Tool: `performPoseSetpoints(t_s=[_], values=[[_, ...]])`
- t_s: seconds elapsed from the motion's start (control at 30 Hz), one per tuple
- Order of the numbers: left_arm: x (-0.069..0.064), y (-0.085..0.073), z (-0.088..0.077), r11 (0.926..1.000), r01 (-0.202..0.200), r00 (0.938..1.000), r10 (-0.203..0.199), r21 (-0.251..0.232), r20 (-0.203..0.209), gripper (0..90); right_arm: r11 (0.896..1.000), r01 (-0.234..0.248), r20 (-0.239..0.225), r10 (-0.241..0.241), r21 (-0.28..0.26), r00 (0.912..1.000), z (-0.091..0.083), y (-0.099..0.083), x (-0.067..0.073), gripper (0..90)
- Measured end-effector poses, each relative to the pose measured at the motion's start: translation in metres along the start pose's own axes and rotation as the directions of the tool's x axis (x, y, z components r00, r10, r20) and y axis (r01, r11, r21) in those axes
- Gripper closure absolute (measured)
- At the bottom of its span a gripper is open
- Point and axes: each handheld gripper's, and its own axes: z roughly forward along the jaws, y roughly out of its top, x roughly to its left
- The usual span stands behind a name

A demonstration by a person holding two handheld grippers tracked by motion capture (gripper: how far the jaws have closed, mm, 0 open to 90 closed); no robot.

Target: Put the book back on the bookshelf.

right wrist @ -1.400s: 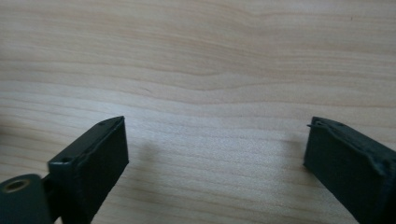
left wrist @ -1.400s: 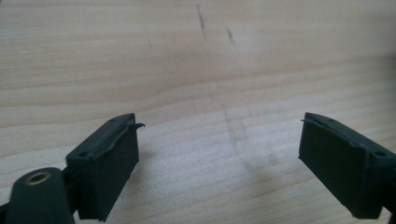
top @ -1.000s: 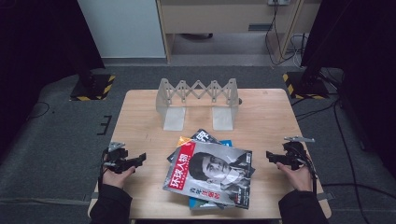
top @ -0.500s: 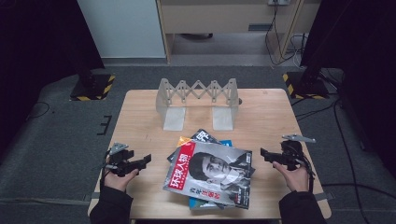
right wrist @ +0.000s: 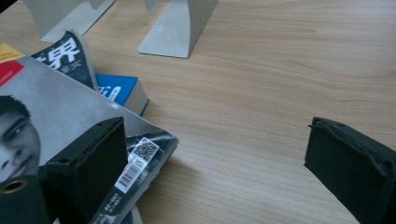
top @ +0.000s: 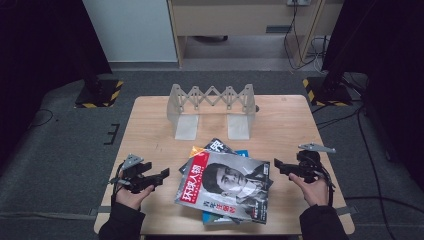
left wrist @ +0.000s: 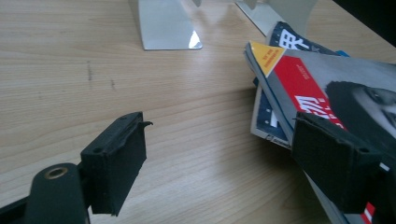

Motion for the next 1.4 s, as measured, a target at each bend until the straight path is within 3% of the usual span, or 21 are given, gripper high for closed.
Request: performPoseSetpoints(t_s=[0.37, 0.73, 1.4], values=[[-0.013, -0.003, 0.0, 0.9997, -0.016, 0.9986, 0.015, 0.016, 0.05, 17.8, 1.0, 0.021, -0.052, -0.021, -0.015, 0.9984, -0.002, 0.0, 0.02, 6.2], [-0.029, -0.008, 0.003, 0.998, -0.052, 0.9923, 0.048, 0.035, 0.115, 21.3, 0.999, 0.04, -0.098, -0.042, -0.024, 0.9943, -0.006, -0.007, 0.034, 6.5], [-0.046, -0.015, 0.013, 0.9879, -0.095, 0.9852, 0.076, 0.123, 0.154, 28.0, 0.998, 0.054, -0.14, -0.051, 0.014, 0.9888, -0.005, -0.026, 0.051, 8.6]])
